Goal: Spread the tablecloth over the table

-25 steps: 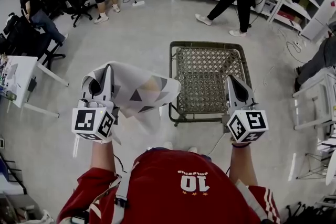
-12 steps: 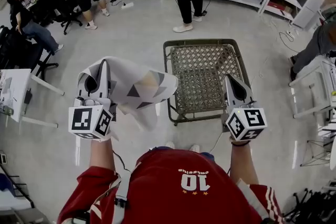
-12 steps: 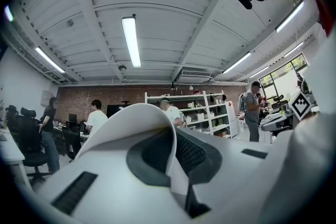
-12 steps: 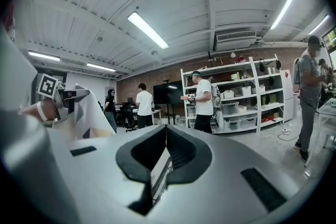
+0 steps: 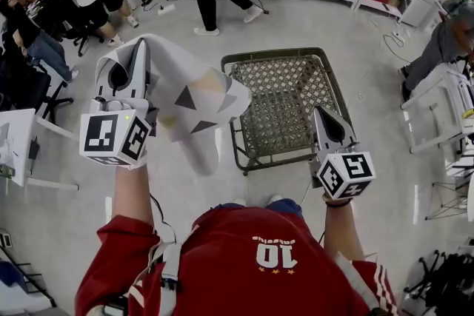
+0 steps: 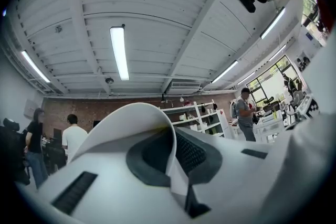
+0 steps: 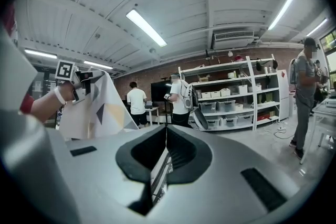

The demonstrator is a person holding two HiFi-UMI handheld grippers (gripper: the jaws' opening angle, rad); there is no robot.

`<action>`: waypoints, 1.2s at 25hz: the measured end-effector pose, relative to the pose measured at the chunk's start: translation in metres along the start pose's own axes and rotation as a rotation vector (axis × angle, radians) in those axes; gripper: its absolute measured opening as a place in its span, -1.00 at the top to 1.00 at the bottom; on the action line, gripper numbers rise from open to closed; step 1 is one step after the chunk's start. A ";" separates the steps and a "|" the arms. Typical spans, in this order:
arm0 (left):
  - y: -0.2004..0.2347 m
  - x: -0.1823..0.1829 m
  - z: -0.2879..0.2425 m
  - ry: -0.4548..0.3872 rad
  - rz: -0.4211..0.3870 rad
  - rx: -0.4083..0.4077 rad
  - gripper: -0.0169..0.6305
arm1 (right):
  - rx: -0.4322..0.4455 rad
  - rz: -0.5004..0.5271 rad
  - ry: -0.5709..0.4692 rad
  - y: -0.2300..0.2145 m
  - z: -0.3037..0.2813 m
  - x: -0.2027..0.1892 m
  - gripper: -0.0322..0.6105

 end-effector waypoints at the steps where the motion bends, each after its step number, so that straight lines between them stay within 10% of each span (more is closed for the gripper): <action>1: -0.002 0.006 -0.010 -0.015 -0.008 -0.005 0.93 | 0.001 0.001 0.002 -0.002 0.000 0.000 0.85; 13: -0.049 0.036 -0.128 -0.093 -0.022 -0.075 0.93 | 0.032 -0.037 -0.010 -0.078 -0.036 -0.004 0.85; 30: -0.184 -0.016 -0.385 -0.064 0.064 -0.223 0.93 | -0.046 -0.090 0.016 -0.277 -0.082 0.006 0.85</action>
Point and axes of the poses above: the fingertips, and each gripper's own axes: z backward along the fingers, y to its left, x out of its top, the point moved 6 cm from there along z, backward along the fingers
